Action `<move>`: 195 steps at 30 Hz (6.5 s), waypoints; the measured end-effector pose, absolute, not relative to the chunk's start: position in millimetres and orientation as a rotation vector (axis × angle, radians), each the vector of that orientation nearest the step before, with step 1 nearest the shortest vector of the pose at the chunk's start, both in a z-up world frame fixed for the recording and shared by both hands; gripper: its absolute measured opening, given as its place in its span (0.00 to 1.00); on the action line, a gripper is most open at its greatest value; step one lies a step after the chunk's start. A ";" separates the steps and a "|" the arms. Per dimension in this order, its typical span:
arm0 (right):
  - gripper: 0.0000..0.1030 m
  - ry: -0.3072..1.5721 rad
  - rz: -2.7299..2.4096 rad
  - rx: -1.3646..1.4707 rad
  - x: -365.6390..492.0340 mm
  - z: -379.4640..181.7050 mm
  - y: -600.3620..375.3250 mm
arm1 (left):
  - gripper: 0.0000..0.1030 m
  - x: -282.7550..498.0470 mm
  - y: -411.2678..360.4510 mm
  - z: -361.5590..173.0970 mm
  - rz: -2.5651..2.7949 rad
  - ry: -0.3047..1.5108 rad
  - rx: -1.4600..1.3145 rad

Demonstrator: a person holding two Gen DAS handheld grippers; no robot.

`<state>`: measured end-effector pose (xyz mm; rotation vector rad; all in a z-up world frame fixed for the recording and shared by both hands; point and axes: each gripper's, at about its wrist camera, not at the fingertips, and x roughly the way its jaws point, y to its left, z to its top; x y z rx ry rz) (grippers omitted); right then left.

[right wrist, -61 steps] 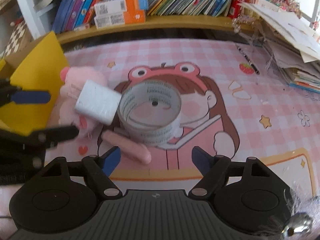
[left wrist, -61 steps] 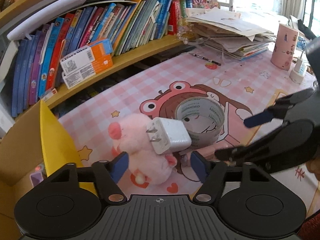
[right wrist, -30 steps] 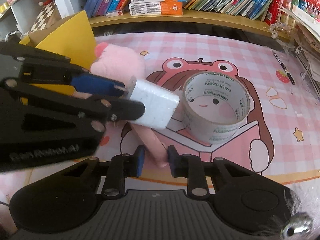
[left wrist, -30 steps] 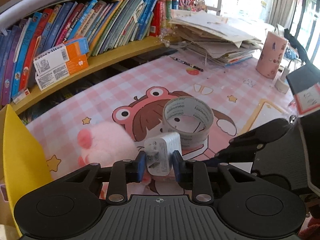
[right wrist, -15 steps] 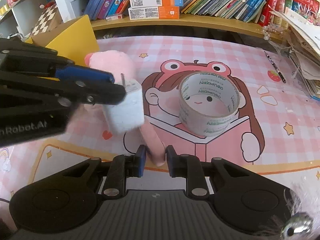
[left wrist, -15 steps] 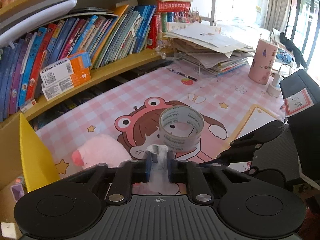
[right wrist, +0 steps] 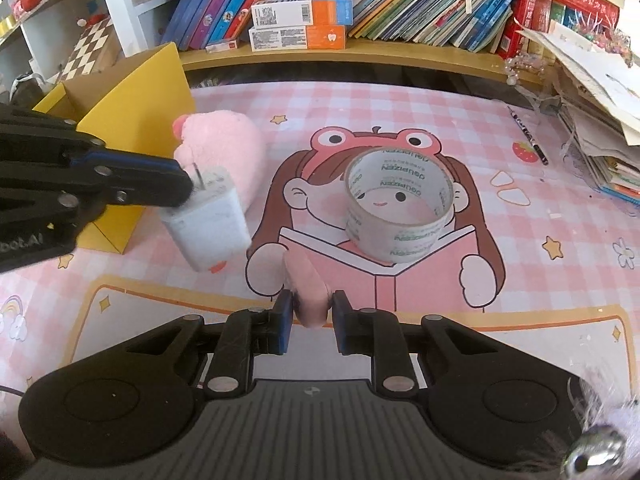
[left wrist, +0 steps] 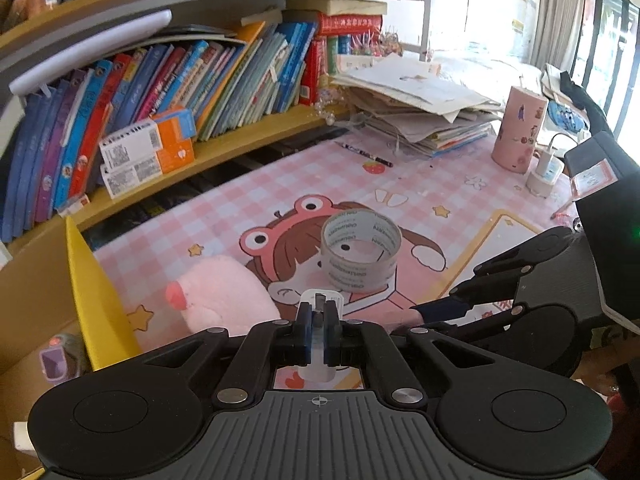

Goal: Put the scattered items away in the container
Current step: 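Carry charger plug and pink eraser with both tools over the yellow box, then lower both tools into the box and open to release charger and eraser, then lift both tools out of the box back toward the desk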

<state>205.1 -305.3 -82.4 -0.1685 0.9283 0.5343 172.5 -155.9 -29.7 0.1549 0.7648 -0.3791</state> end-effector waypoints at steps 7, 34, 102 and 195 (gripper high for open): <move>0.18 0.905 0.539 -0.178 196.7 -72.8 -305.4 | 0.03 155.6 -149.1 -19.1 -0.365 0.737 0.147; 0.17 0.774 0.592 -0.214 149.2 -25.0 -293.2 | 0.03 84.2 -113.5 16.4 -0.278 0.625 0.092; 0.17 0.631 1.066 -0.437 220.1 14.5 -78.8 | 0.03 139.2 54.9 13.6 0.110 0.633 -0.004; 0.73 0.639 1.084 -0.525 203.5 16.6 -50.7 | 0.68 130.0 59.9 32.9 0.178 0.678 0.174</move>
